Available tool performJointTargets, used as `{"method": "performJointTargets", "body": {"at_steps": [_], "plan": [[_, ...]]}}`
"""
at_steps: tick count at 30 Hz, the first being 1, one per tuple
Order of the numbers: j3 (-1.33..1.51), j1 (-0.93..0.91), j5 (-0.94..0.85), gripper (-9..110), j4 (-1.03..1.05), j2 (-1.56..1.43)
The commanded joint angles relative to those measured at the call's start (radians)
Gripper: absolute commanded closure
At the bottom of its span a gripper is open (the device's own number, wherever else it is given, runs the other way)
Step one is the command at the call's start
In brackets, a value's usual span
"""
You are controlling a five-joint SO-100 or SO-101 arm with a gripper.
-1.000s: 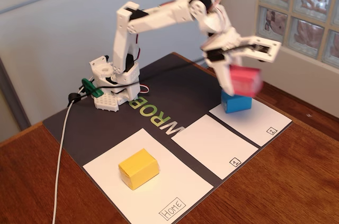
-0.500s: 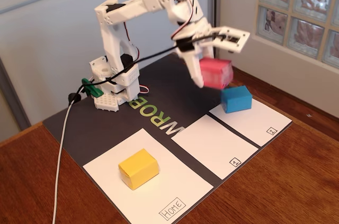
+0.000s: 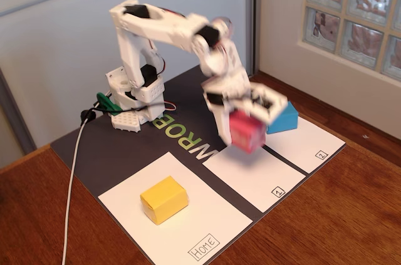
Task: Move box red to zone 1
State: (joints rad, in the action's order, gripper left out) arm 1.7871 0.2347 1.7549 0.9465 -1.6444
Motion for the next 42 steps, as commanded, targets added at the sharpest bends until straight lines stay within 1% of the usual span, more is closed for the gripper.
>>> {"method": "performJointTargets", "body": {"at_steps": [1, 14, 35, 36, 38, 42], "plan": [[-0.015, 0.017, 0.032, 102, -0.052, 0.054], [-0.017, 0.035, 0.04, 102, -0.146, 0.207], [-0.017, 0.038, 0.008, 101, -0.195, 0.288], [-0.017, 0.037, 0.006, 100, -0.195, 0.288], [-0.017, 0.037, 0.003, 93, -0.198, 0.291], [-0.017, 0.041, 0.003, 69, -0.199, 0.293]]}}
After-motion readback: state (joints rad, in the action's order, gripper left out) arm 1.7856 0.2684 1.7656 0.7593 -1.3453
